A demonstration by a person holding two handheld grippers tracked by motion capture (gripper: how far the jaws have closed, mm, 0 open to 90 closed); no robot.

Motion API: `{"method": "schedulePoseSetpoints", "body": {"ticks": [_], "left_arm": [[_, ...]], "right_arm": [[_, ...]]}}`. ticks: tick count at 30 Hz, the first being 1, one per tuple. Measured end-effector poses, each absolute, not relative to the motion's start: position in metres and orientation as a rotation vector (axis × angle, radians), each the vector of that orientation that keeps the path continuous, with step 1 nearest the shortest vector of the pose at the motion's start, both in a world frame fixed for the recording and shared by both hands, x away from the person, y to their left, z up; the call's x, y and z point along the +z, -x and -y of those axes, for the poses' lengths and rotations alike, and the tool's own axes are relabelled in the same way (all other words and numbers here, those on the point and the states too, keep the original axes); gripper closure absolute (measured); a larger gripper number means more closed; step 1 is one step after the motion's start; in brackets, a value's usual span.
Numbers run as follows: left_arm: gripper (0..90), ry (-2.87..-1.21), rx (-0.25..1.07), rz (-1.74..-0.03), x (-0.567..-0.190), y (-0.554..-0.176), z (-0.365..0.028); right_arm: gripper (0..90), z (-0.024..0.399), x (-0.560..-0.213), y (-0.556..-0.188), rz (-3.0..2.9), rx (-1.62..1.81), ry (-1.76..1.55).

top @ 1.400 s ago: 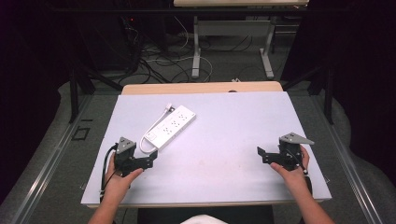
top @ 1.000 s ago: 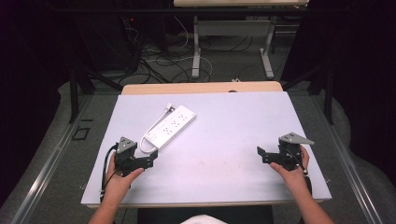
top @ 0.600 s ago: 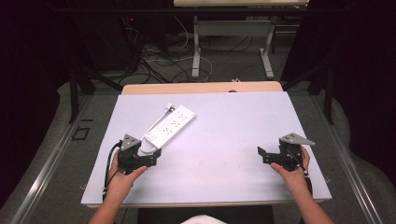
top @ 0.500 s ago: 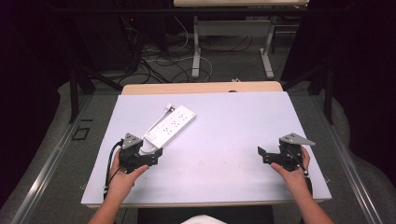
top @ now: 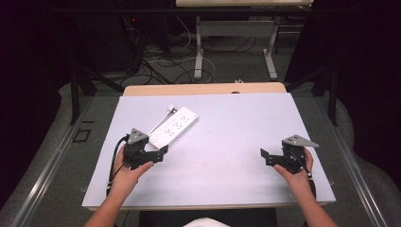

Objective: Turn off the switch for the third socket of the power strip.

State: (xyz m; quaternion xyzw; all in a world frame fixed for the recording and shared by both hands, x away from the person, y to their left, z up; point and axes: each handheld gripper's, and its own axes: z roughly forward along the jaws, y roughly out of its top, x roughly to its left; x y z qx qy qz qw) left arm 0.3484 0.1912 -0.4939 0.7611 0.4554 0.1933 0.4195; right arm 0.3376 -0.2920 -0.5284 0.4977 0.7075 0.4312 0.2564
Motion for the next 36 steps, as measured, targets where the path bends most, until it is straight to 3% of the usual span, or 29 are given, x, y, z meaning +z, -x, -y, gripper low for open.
{"method": "schedulePoseSetpoints", "body": {"ticks": [18,36], "left_arm": [[16.1,-1.918,0.455,-1.126,-0.471,-0.364,-0.182],[16.2,-1.930,0.469,-1.123,-0.444,-0.383,-0.177]], "right_arm": [[6.4,0.292,-0.529,-0.337,-1.923,1.166,-1.353],[1.6,0.290,-0.529,-0.336,-1.950,1.166,-1.327]]}}
